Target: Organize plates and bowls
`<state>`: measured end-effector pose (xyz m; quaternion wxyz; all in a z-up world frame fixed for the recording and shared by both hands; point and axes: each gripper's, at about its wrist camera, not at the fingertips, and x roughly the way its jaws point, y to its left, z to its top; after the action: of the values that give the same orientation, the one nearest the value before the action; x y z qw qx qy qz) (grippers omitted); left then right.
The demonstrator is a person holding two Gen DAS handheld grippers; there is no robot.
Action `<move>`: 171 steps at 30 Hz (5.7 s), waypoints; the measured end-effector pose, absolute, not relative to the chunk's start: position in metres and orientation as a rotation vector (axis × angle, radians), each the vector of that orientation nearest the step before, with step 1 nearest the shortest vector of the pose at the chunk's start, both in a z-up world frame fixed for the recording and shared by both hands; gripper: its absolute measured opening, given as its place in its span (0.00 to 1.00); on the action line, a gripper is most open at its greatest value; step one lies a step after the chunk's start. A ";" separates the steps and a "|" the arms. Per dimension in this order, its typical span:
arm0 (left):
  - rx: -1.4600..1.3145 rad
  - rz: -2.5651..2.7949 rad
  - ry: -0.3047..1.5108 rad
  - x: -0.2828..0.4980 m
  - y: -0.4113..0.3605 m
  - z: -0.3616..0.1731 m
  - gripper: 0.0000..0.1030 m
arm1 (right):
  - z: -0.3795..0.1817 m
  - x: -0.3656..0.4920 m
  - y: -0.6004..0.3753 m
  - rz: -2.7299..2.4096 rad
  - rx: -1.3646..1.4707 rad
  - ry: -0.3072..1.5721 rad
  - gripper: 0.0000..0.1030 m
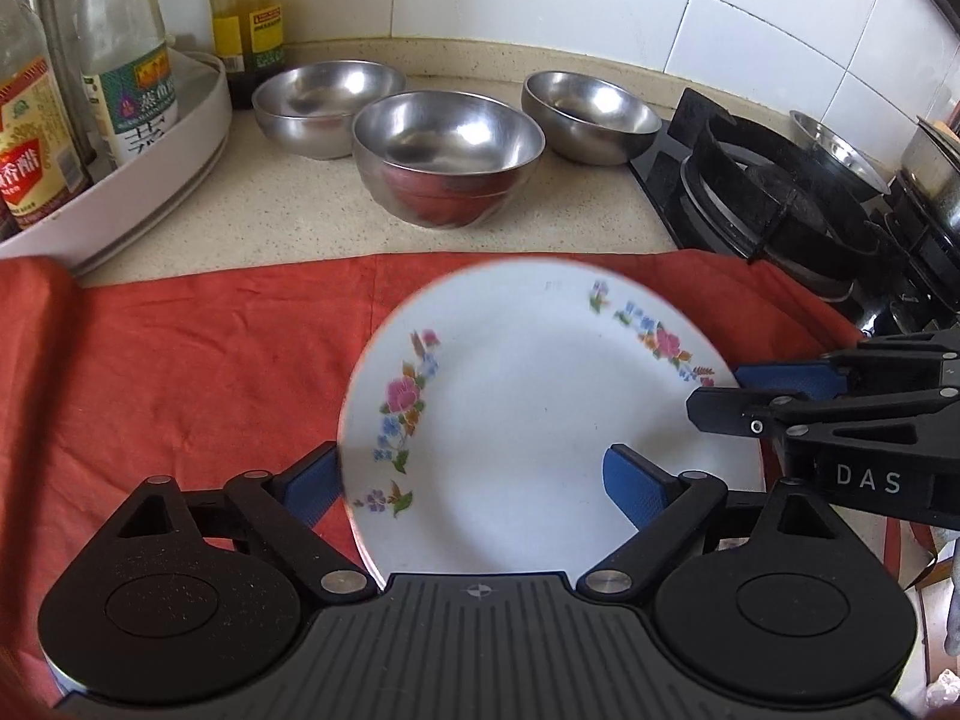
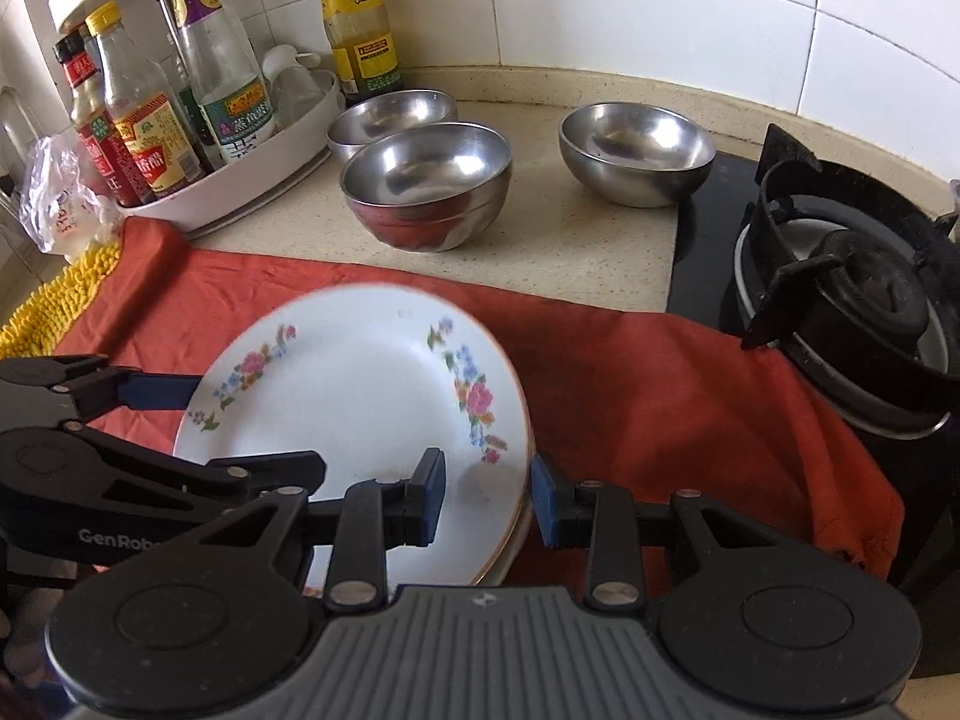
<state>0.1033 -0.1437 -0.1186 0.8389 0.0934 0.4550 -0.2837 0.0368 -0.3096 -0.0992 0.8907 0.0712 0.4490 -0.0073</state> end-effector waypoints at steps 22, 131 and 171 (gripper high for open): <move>0.199 -0.238 0.759 0.127 -0.140 -0.072 1.00 | -0.049 0.075 -0.284 -0.049 -0.071 0.699 0.35; 0.141 -0.659 1.038 0.268 -0.176 -0.125 0.55 | -0.098 0.200 -0.329 0.004 0.340 0.991 0.14; -0.008 -0.514 0.964 0.300 -0.127 -0.094 0.82 | -0.057 0.206 -0.358 -0.025 0.263 0.955 0.23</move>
<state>0.3005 -0.1269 -0.0938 0.8544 -0.0036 0.4584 -0.2445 0.2058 -0.3578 -0.0574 0.8798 0.1262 0.4581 -0.0121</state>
